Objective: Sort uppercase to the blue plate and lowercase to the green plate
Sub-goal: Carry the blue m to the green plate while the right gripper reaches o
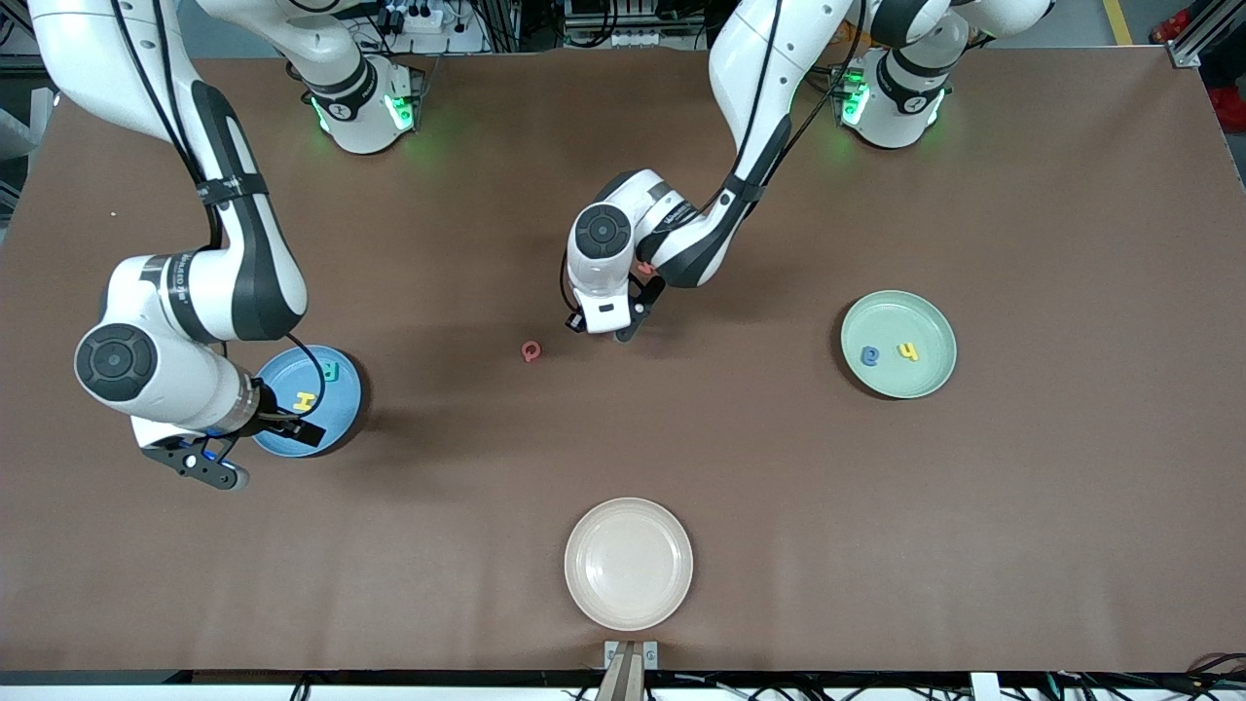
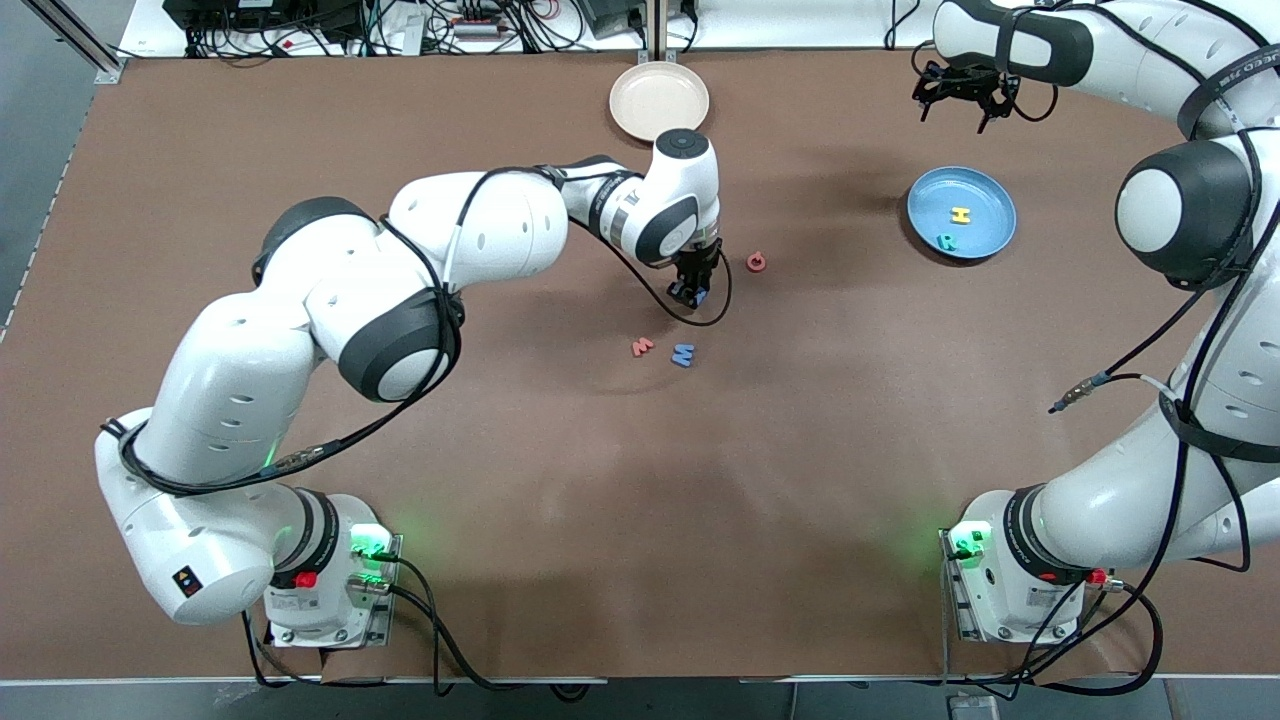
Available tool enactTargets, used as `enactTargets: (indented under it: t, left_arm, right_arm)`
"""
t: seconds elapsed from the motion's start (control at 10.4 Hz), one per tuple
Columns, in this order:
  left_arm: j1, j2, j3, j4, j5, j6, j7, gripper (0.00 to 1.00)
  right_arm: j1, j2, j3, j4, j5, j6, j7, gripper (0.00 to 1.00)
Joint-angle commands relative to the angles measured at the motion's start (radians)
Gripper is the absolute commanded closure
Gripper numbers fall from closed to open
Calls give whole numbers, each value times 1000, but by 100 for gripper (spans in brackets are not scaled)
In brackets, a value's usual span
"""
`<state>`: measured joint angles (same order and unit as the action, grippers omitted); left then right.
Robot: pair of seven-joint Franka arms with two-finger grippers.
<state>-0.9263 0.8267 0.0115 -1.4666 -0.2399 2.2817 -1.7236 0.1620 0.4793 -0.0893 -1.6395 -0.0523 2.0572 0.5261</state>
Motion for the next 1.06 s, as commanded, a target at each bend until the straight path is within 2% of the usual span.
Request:
enactTargets:
  t: [0.0, 0.29, 0.48, 0.77, 0.96]
  left_arm:
    - [36, -67, 5, -11, -12, -106, 123, 77]
    - [130, -148, 4, -46, -10, -319, 397, 78]
    - [219, -191, 2, -80, 31, -401, 530, 81]
    - [322, -222, 1, -112, 109, -470, 720, 81]
    - [409, -235, -2, -149, 193, -470, 836, 85]
  right_arm:
    - [28, -8, 2, 0, -11, -11, 75, 0]
    - [101, 36, 2, 0, -1, 3, 138, 0]
    - [172, 80, 2, -2, -1, 73, 266, 0]
    - [243, 116, 6, -52, 22, 208, 321, 0]
    - [310, 116, 8, -98, 23, 273, 322, 0]
